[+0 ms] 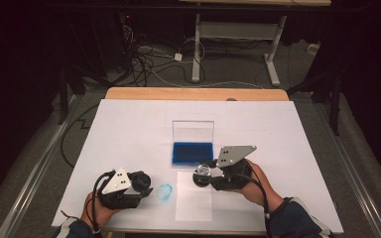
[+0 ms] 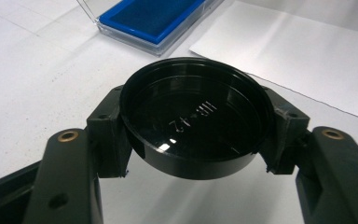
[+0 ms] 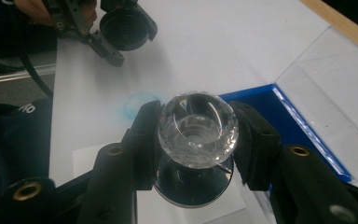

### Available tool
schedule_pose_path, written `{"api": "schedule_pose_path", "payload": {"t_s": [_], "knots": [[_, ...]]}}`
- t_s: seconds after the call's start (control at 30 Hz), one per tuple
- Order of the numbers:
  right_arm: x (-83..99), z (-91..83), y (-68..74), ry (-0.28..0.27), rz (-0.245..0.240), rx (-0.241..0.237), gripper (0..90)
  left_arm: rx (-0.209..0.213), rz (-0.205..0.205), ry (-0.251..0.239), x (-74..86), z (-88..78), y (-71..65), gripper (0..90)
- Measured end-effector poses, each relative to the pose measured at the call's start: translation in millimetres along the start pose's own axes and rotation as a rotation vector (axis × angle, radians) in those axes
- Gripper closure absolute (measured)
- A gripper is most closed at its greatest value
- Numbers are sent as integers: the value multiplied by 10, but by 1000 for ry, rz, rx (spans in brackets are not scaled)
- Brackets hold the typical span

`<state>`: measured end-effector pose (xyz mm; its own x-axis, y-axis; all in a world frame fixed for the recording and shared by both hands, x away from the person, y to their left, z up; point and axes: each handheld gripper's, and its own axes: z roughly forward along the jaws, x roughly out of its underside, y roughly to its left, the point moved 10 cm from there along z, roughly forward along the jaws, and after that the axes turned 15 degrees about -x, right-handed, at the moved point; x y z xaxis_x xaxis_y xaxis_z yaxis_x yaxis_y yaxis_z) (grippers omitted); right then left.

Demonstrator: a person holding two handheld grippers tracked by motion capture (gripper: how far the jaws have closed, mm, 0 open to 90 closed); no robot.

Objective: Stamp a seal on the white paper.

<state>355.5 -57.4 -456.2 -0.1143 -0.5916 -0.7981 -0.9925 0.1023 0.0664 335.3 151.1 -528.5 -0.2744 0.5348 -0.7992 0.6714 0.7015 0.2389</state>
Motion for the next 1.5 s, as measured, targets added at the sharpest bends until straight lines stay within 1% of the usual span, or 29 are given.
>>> {"api": "schedule_pose_path", "payload": {"t_s": [0.13, 0.23, 0.37, 0.57, 0.63, 0.67, 0.7, 0.83, 1.07, 1.13, 1.3, 1.5], "knots": [[44, 101, 63, 24, -12, -28, 566, -2, -1, -6, -15, -5, 7, 358], [86, 170, 73, 30, -3, -33, 566, -1, 7, -5, -23, 3, -4, 358], [132, 241, 103, 45, -4, -43, 566, -1, 13, -3, -25, -1, -23, 358], [159, 287, 128, 45, -2, -51, 566, 1, 17, -3, -22, -7, -31, 358], [186, 313, 127, 50, 2, -56, 566, 1, 14, -3, -25, -3, -28, 358], [197, 323, 122, 53, -3, -53, 566, 1, 12, -4, -26, -2, -28, 358], [203, 336, 120, 50, 6, -53, 566, 1, 11, -4, -24, -2, -27, 358], [222, 379, 107, 52, 9, -60, 566, 2, 11, -3, -20, 1, -24, 358], [260, 423, 107, 58, 15, -62, 566, 1, 11, -4, -24, 2, -26, 358], [275, 436, 100, 61, 15, -57, 566, 0, 11, -4, -24, 2, -26, 358], [314, 476, 106, 81, 13, -66, 566, -2, 13, -4, -24, 0, -25, 358], [352, 500, 102, 91, 19, -63, 566, -3, 14, -6, -26, -8, -19, 358]]}}
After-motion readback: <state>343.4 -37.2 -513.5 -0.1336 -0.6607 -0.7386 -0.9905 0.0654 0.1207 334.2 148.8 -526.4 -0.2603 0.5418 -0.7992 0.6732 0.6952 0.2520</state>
